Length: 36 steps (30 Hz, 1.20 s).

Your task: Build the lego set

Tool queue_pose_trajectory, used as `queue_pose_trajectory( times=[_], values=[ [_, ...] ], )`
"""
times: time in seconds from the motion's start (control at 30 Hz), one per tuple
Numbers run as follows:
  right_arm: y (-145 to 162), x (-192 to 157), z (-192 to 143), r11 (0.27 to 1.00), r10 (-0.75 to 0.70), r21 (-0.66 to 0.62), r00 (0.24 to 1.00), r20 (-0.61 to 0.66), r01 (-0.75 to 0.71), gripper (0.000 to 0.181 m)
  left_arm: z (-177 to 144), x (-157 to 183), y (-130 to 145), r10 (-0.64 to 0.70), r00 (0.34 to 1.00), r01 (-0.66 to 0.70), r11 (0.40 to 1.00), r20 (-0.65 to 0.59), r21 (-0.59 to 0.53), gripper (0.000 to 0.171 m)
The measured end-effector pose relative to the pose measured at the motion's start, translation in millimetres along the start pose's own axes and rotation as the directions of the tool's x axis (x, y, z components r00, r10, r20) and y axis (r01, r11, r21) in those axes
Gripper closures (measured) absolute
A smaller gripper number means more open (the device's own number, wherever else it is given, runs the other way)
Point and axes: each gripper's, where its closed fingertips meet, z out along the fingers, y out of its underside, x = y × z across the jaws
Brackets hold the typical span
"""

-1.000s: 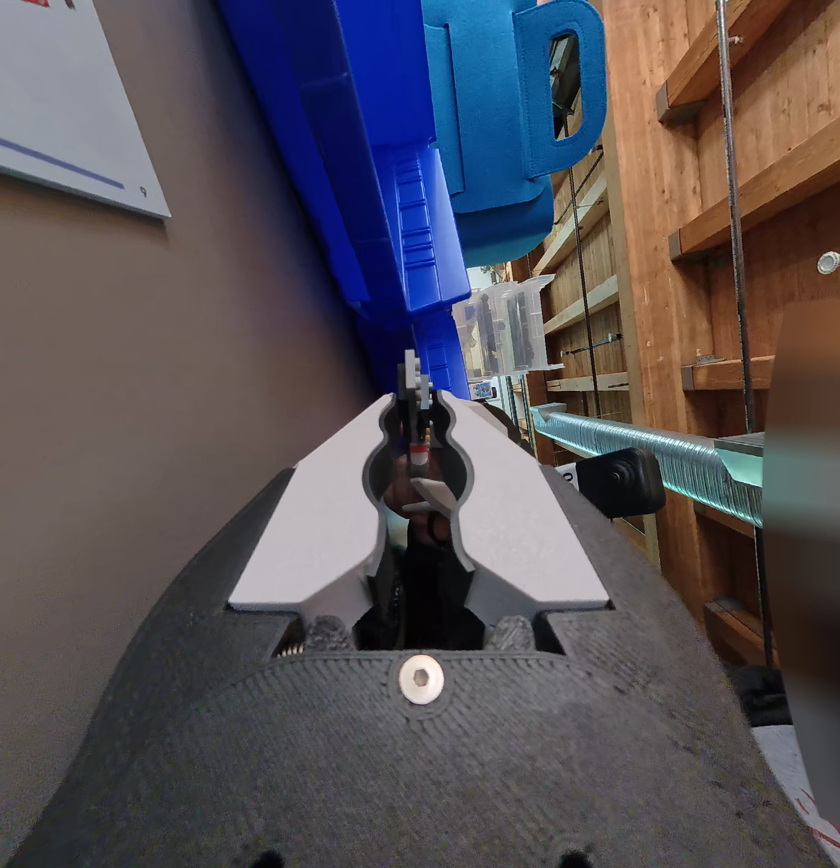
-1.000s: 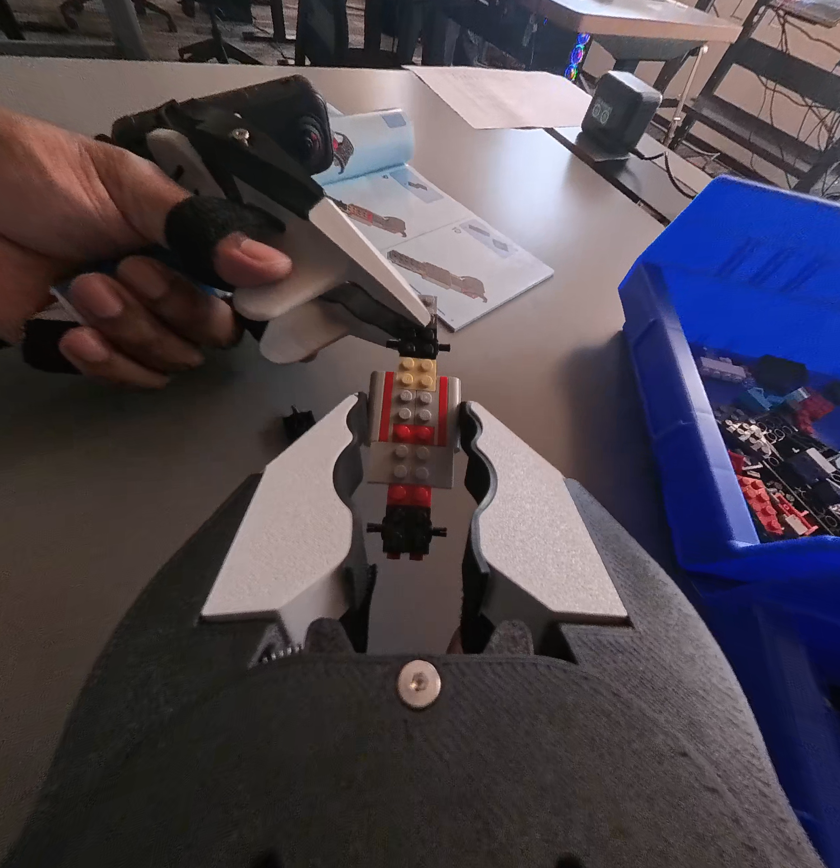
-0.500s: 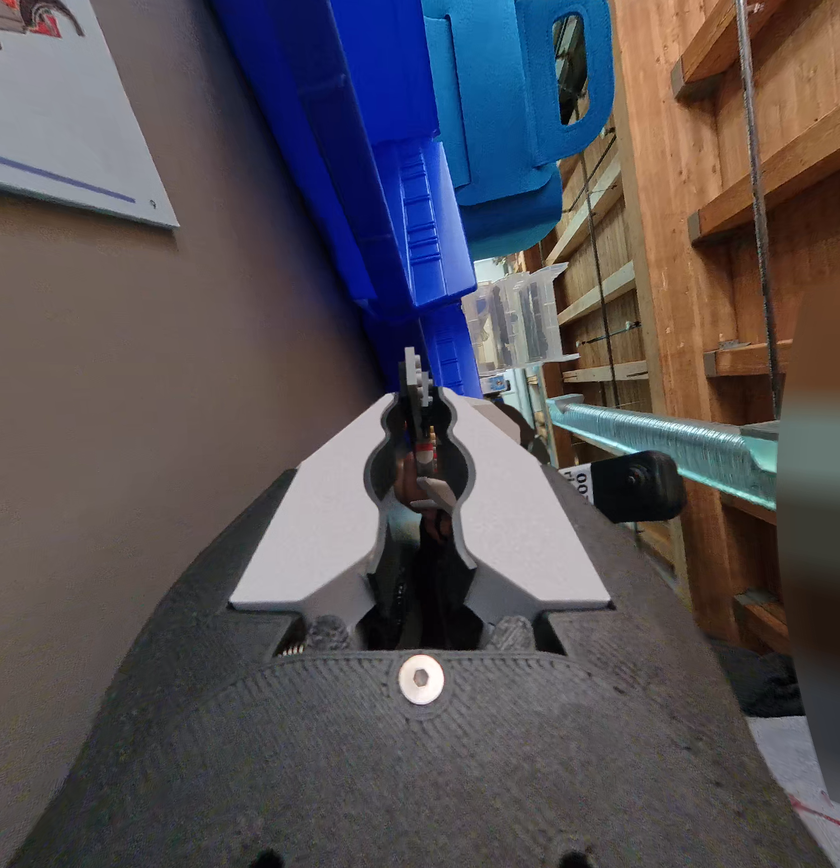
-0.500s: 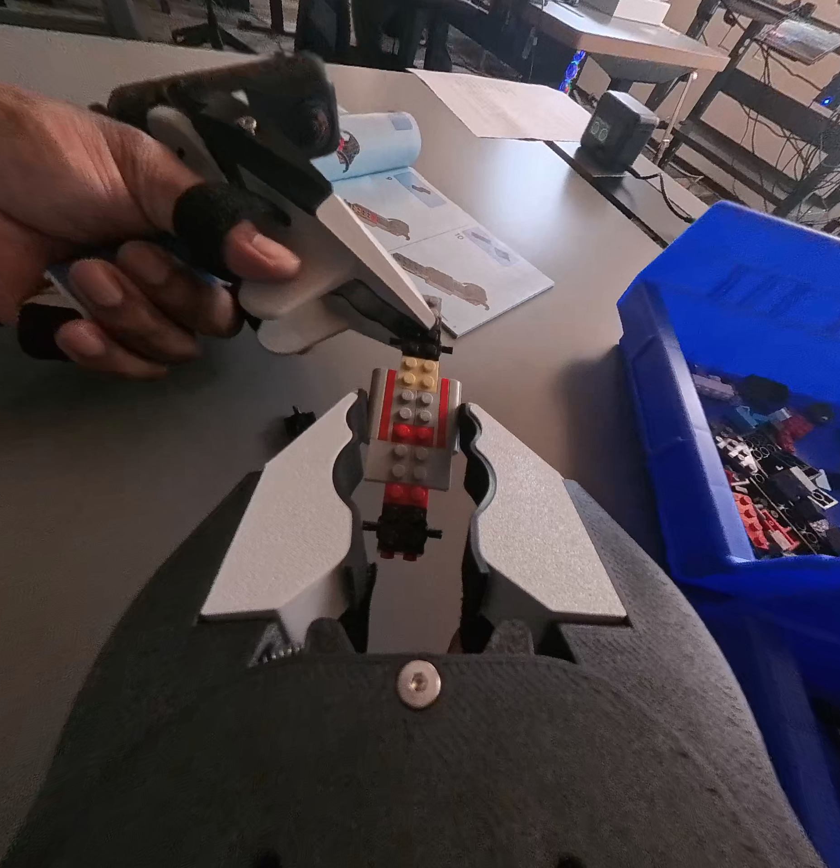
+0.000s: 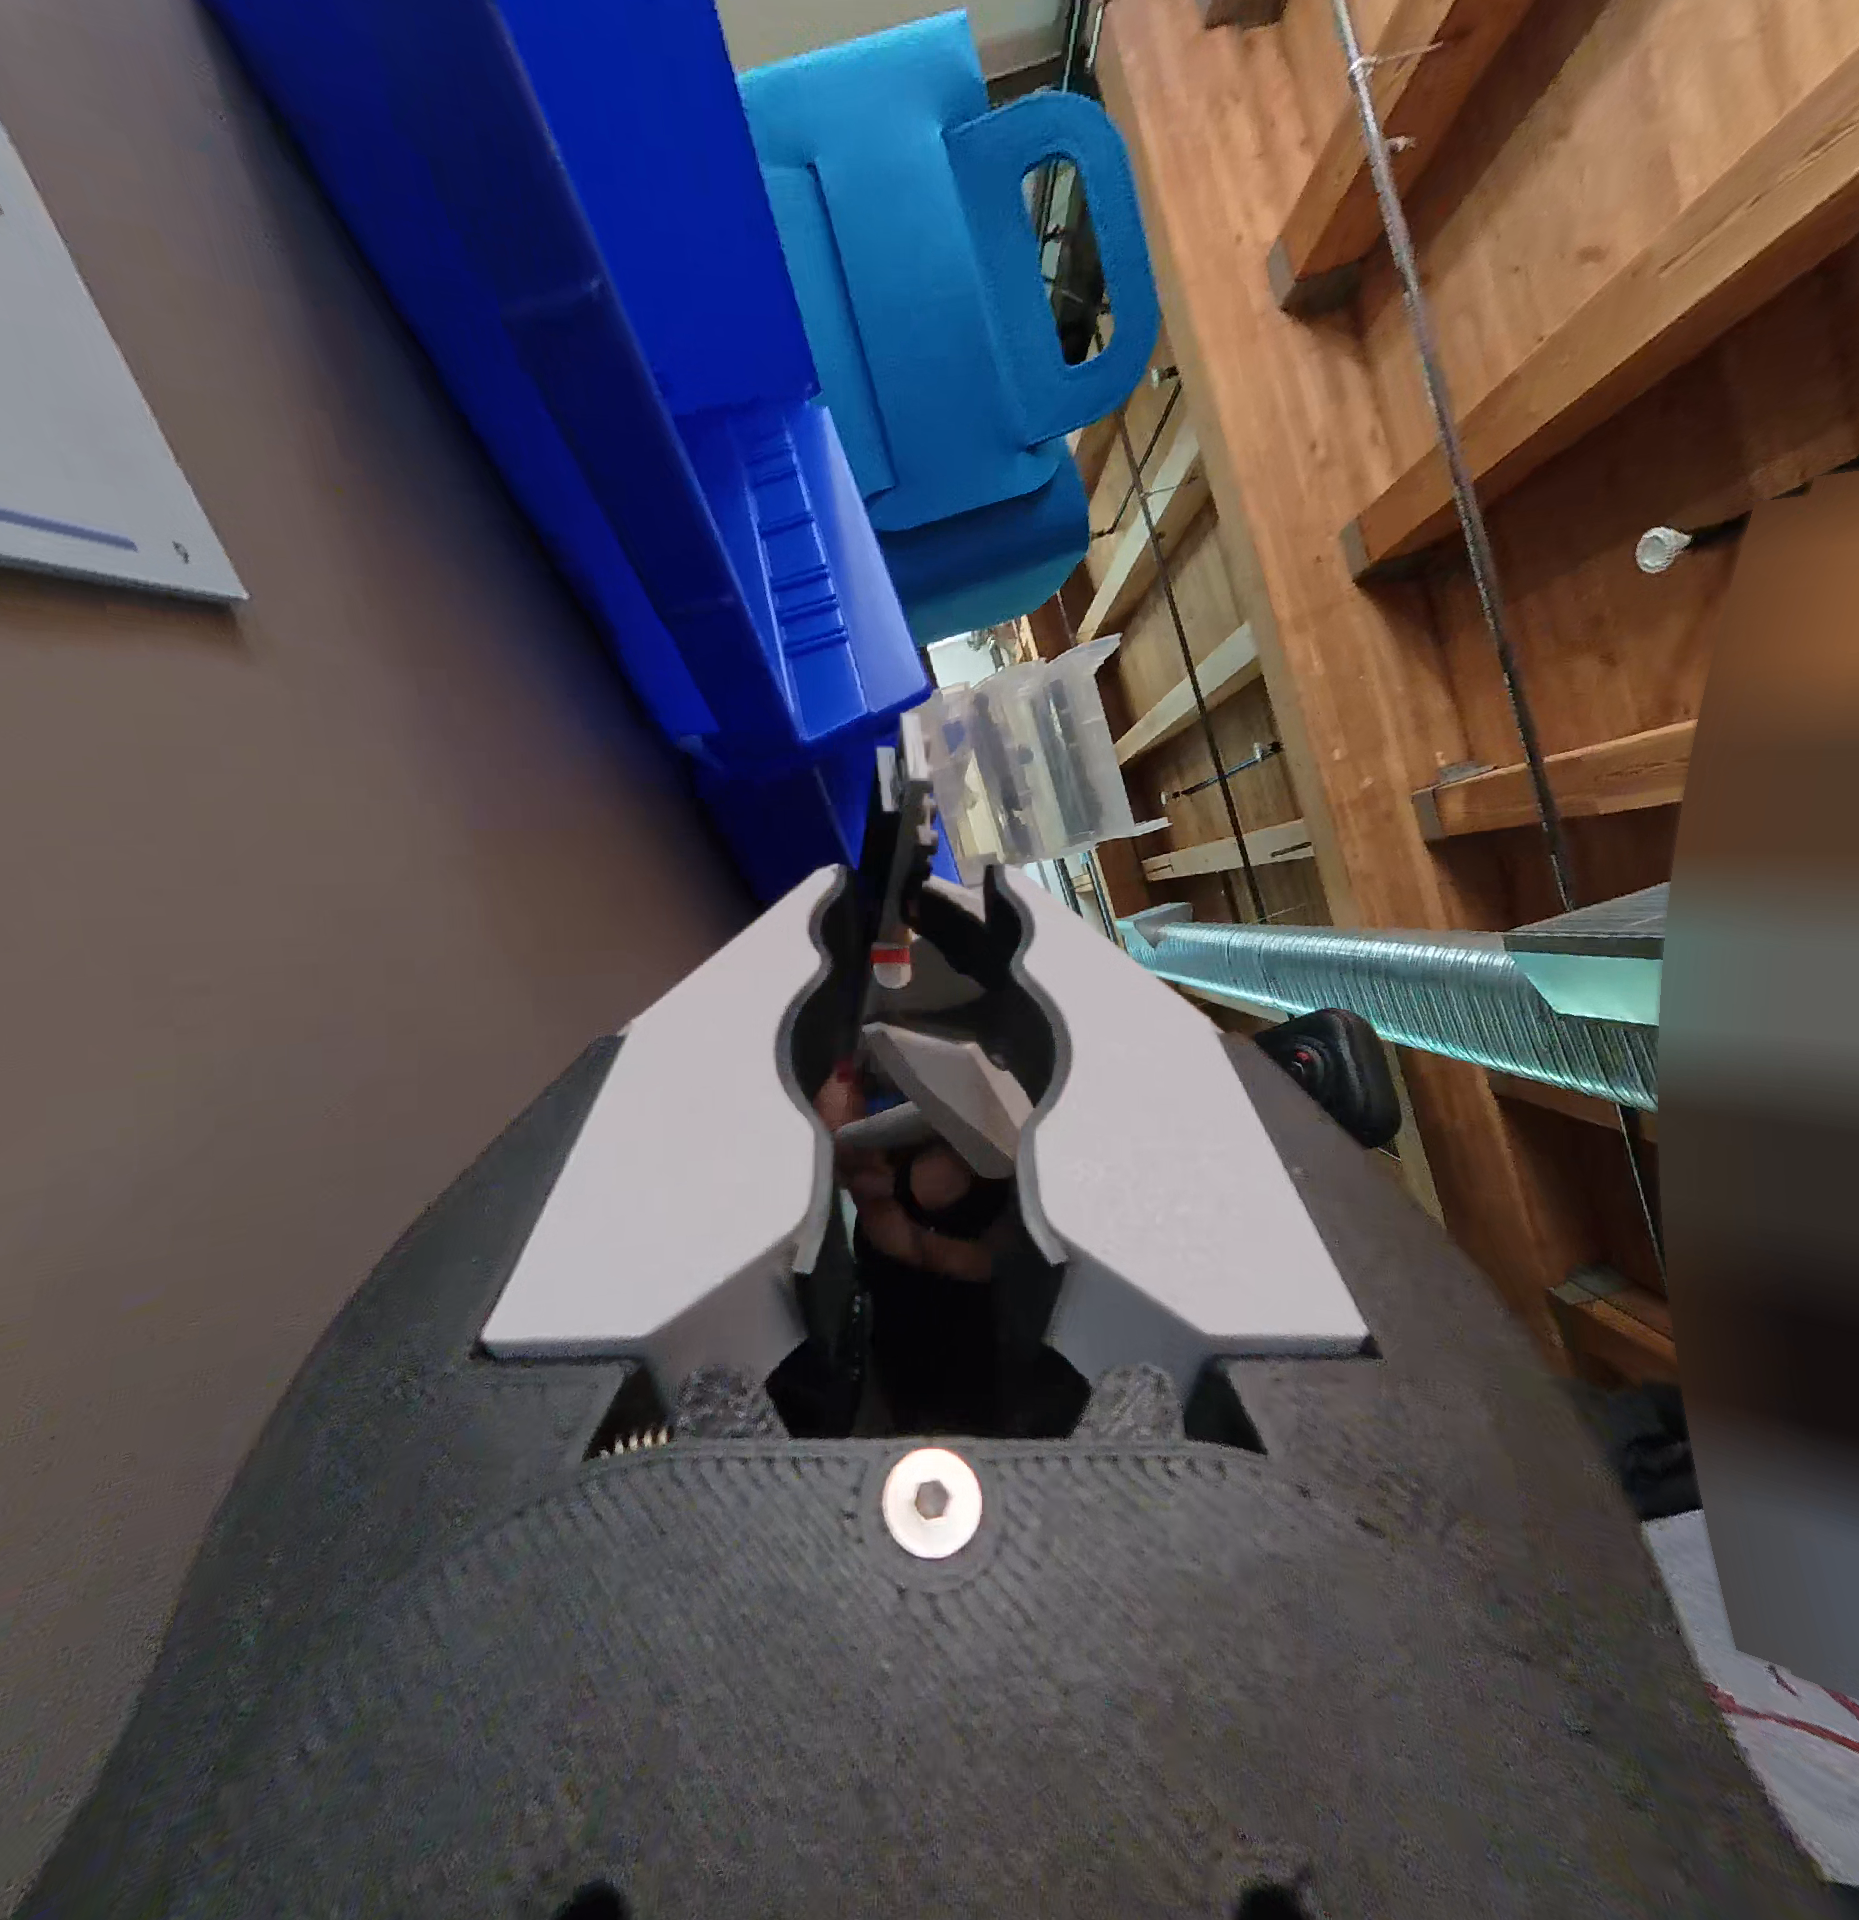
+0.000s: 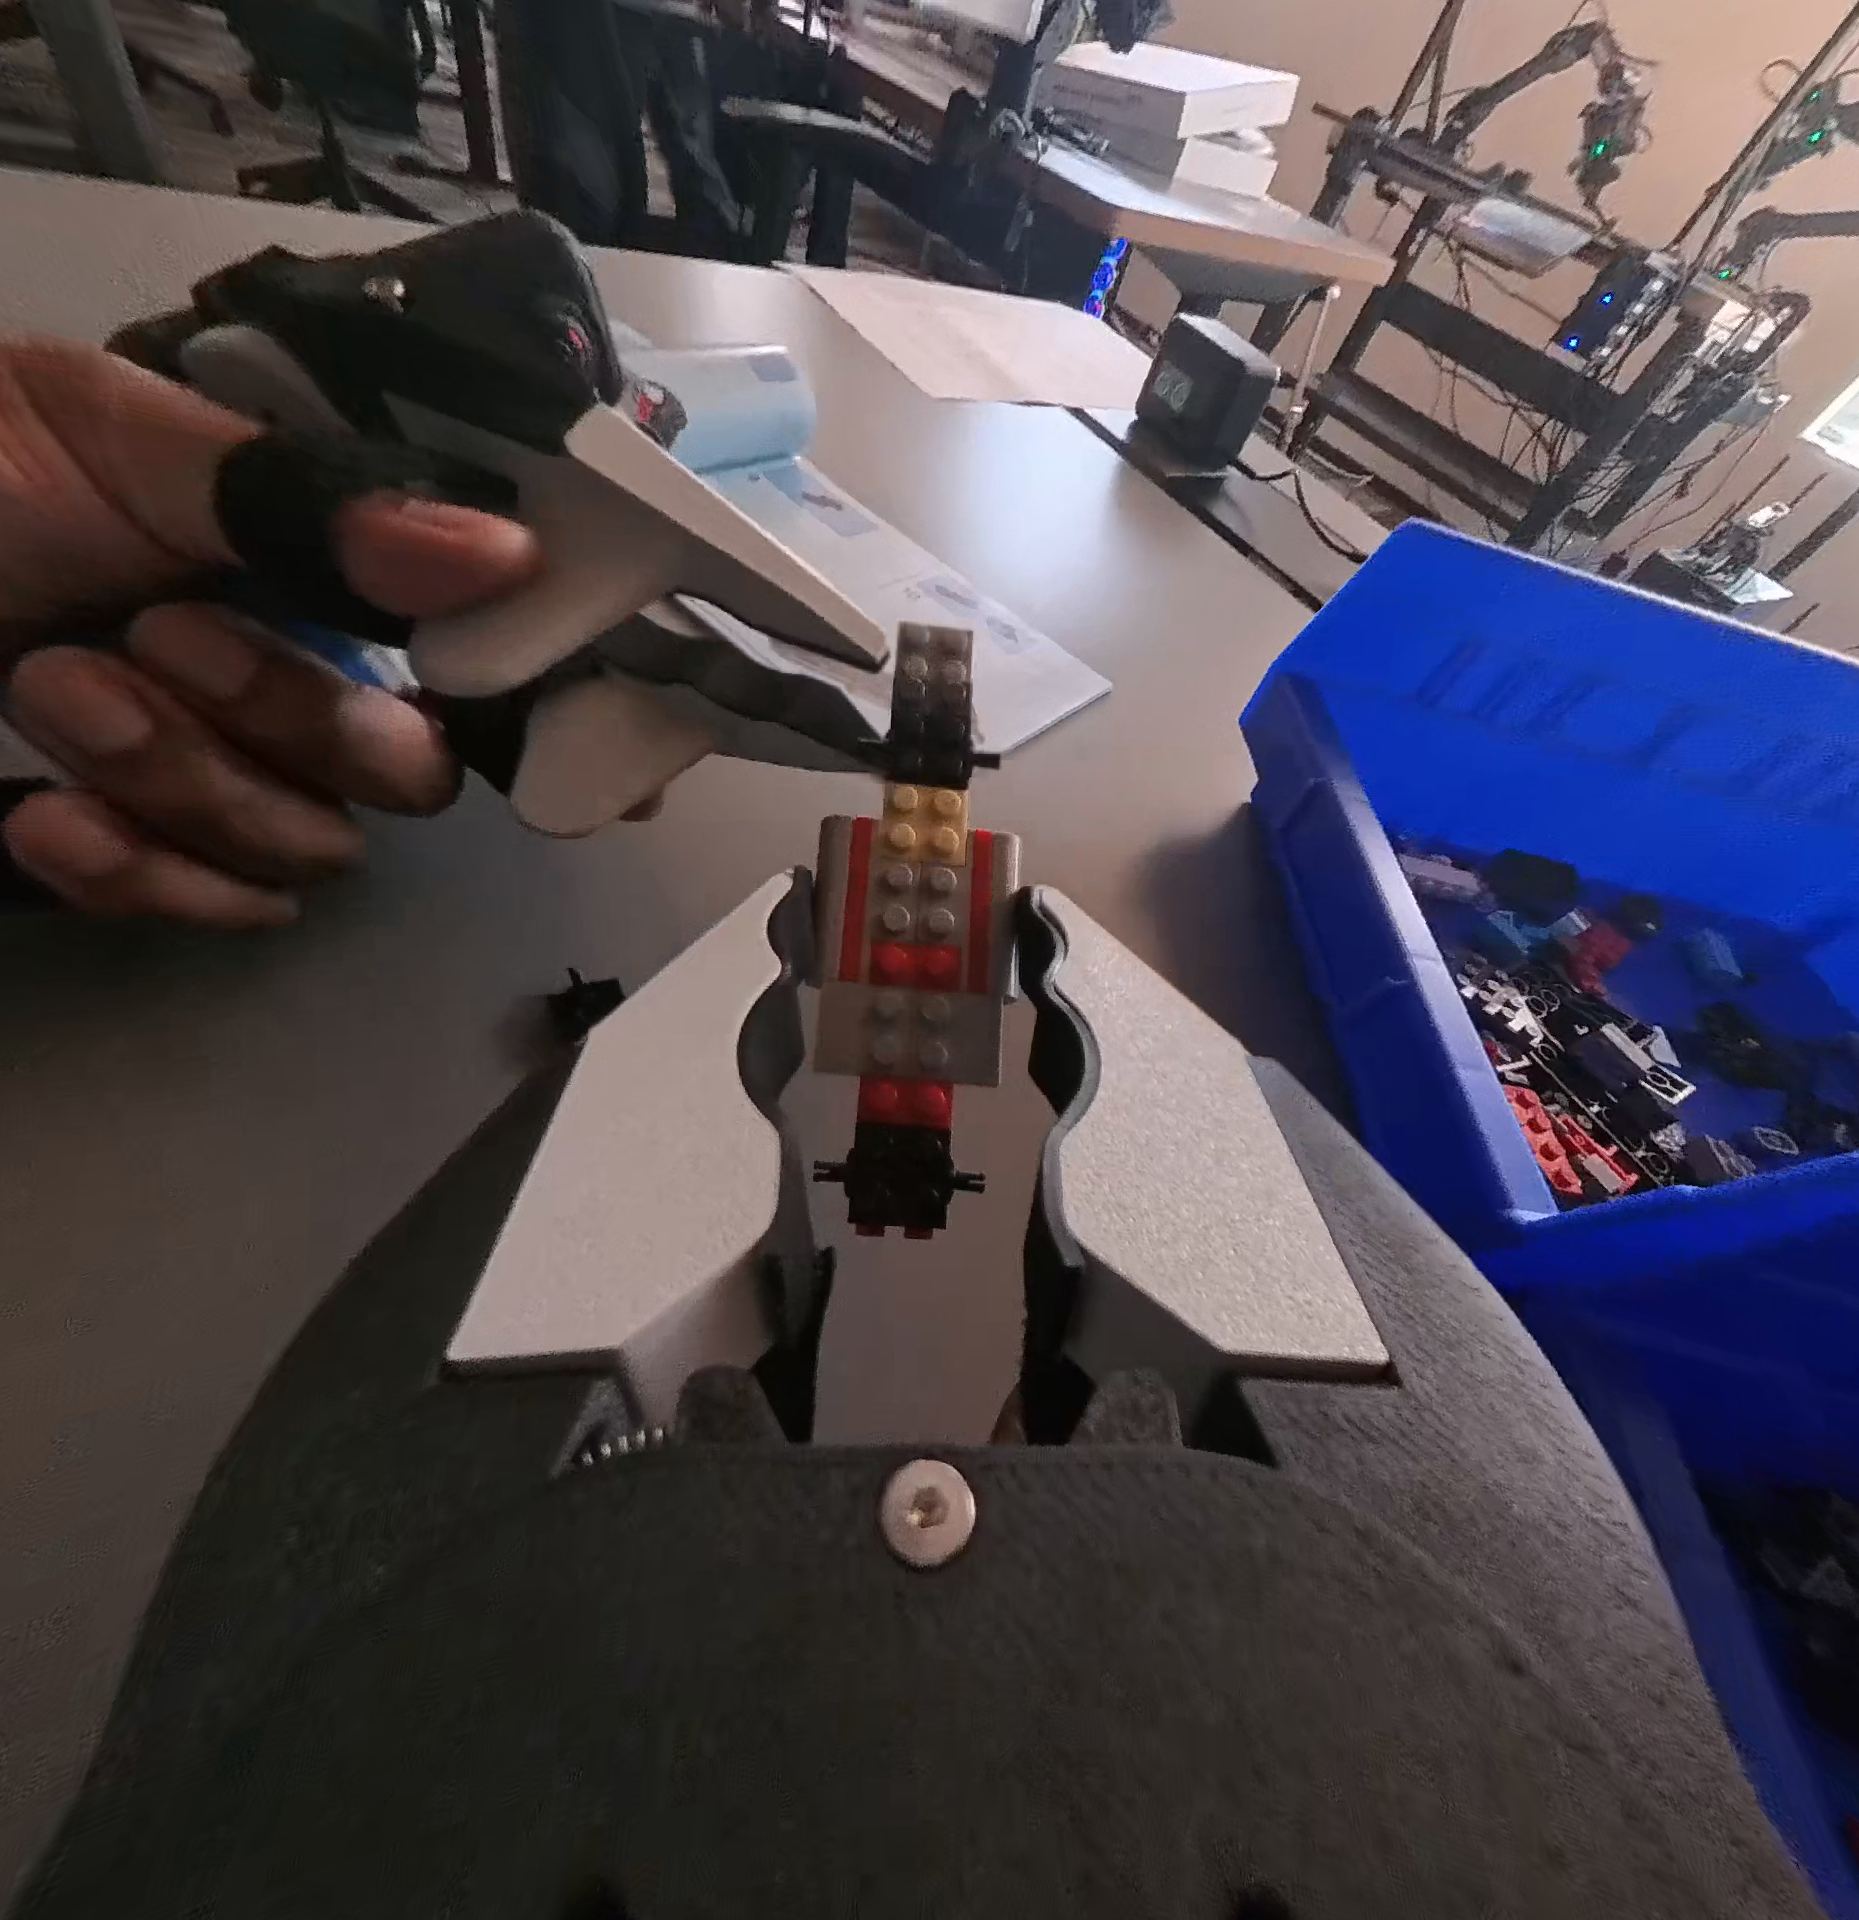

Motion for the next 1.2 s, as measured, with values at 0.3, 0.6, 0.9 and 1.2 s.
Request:
queue_pose_trajectory(
  times=[0.3,0.6,0.9,1.2],
  values=[
    [-21.0,-7.5,4.7,0.995,-0.026,0.093,0.999,-0.047,0.030,0.139,-6.4,13.0,-11.7,0.114,0.992,-0.113,0.993,-0.049,0.035,0.160],
    [-39.5,-19.1,8.8,0.982,0.062,0.172,0.993,0.099,-0.079,0.128,-17.7,30.1,-31.0,0.363,0.926,-0.366,0.930,-0.100,-0.012,0.162],
    [-101.8,11.2,3.8,0.916,0.188,0.255,0.895,0.404,-0.308,0.140,-19.1,67.2,-45.1,0.664,0.652,-0.747,0.645,-0.367,-0.161,0.161],
    [-122.7,10.0,25.0,0.912,0.152,0.248,0.832,0.533,-0.326,0.157,-14.8,75.2,-50.4,0.743,0.441,-0.886,0.449,-0.504,-0.113,0.161]
  ],
)
